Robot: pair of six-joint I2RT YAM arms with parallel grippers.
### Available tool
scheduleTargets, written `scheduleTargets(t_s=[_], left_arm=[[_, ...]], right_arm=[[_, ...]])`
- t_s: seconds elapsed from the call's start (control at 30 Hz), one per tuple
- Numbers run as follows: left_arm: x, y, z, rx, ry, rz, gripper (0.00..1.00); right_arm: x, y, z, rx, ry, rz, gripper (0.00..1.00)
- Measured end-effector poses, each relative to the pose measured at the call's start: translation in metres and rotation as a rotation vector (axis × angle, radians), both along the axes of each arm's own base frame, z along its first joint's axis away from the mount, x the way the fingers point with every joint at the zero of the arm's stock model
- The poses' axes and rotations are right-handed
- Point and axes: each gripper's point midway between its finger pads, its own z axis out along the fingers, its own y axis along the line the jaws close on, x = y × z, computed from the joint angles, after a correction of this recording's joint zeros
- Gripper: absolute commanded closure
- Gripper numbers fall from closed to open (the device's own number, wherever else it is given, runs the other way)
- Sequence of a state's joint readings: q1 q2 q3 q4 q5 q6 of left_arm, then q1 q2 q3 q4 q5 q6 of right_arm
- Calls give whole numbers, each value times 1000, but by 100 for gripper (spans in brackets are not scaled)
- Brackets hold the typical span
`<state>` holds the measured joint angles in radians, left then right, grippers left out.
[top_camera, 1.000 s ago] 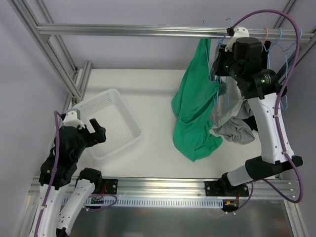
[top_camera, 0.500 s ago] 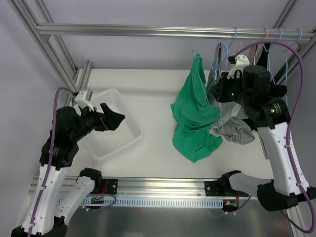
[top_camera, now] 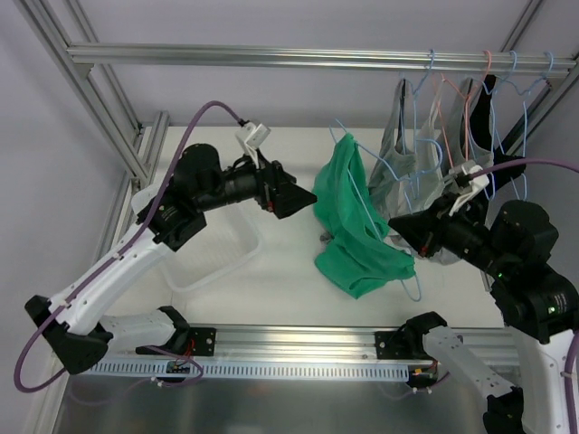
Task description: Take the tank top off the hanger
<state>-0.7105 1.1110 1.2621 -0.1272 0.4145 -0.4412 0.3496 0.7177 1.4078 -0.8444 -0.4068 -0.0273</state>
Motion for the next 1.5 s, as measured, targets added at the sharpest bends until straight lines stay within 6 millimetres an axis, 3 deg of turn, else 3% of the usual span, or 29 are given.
scheduleTargets(t_s=[0.27,0.43,0.57,0.6,0.67,0.7,0.73,0.83,1.03,1.23,1.37,1.5], left_arm=[[5,-65,32,12,-149,-43,12],[16,-82,23,51,-190,-8,26],[30,-88,6,97,-186,26,52],[34,-90,2,110,-186,36,65],[37,-92,-4,126,-187,45,78],[38,-93,-6,134,-190,50,93],[38,-94,-7,139,-191,55,100],[43,-91,-6,147,-206,80,100],[62,-70,3,149,-208,244,100],[78,0,31,102,-200,579,100],[83,32,48,71,-212,725,100],[84,37,44,81,-205,760,100]], right_arm=[[-31,2,-2,18,16,77,100],[-38,2,-6,15,39,92,100],[-41,2,-5,18,36,99,100],[-41,2,-5,18,35,100,100],[-41,2,-5,18,35,100,100],[-41,2,-5,17,36,100,100],[-42,2,-5,17,36,100,100],[-41,2,-6,12,31,102,100],[-36,-1,-22,-44,21,105,100],[-44,-1,-61,-121,66,176,100],[-65,1,-54,-116,-34,255,100],[-83,-6,-39,-106,-170,262,100]])
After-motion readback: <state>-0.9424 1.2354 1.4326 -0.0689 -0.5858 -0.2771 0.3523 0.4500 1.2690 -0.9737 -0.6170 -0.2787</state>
